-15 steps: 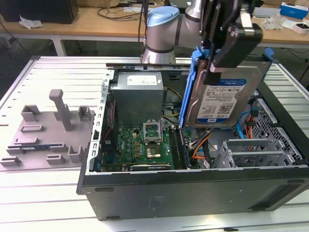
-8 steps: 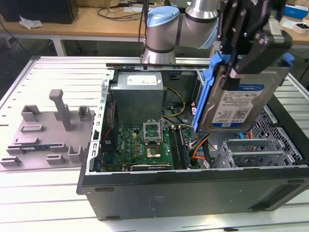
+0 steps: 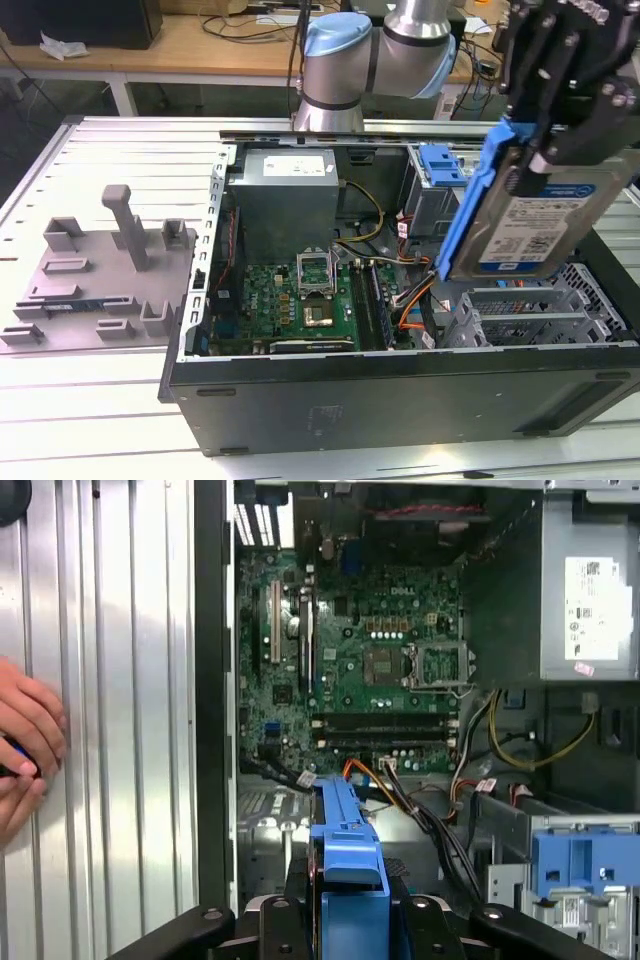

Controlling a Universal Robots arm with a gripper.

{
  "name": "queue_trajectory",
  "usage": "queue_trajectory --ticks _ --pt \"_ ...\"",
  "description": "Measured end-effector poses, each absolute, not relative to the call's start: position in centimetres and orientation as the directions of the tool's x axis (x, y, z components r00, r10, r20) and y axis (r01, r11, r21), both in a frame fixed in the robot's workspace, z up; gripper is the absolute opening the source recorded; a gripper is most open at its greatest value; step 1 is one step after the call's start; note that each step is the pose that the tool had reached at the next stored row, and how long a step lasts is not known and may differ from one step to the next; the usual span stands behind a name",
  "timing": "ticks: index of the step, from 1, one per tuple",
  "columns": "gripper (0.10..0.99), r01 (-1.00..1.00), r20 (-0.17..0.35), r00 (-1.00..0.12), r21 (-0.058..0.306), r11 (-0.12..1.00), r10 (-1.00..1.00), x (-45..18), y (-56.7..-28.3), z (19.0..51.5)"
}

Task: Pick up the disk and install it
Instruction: 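Insert the disk into the insertion slot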

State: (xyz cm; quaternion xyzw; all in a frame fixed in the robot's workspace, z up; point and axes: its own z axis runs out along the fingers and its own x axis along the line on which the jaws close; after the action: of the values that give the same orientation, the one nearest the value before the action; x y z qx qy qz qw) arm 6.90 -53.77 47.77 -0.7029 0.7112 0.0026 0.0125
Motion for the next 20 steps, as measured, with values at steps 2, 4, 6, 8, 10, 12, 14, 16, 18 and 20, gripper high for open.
queue_trajectory --ticks 2,4,6,8,10,12,14,16,18,20 --pt "0.369 -1.000 -0.022 -0.011 -0.014 0.012 -1.000 8.0 -53.8 47.7" --pt "0.369 -1.000 -0.022 -0.012 -0.014 0.012 -1.000 8.8 -53.8 47.6" --pt "0.369 -1.000 -0.022 -0.011 -0.014 0.012 -1.000 9.8 -53.8 47.5" --pt "0.369 -1.000 -0.021 -0.011 -0.014 0.012 -1.000 10.2 -53.8 47.4" --pt "0.369 -1.000 -0.022 -0.011 -0.014 0.012 -1.000 10.3 -53.8 47.2" --pt "0.369 -1.000 -0.022 -0.012 -0.014 0.012 -1.000 10.3 -53.9 47.1" --pt "0.369 -1.000 -0.022 -0.011 -0.014 0.012 -1.000 10.3 -53.9 47.1" --pt "0.369 -1.000 -0.021 -0.011 -0.014 0.012 -1.000 10.3 -54.0 47.1" --pt "0.369 -1.000 -0.022 -0.011 -0.014 0.012 -1.000 10.3 -54.0 47.1" --pt "0.369 -1.000 -0.021 -0.011 -0.014 0.012 -1.000 10.3 -54.0 47.0"
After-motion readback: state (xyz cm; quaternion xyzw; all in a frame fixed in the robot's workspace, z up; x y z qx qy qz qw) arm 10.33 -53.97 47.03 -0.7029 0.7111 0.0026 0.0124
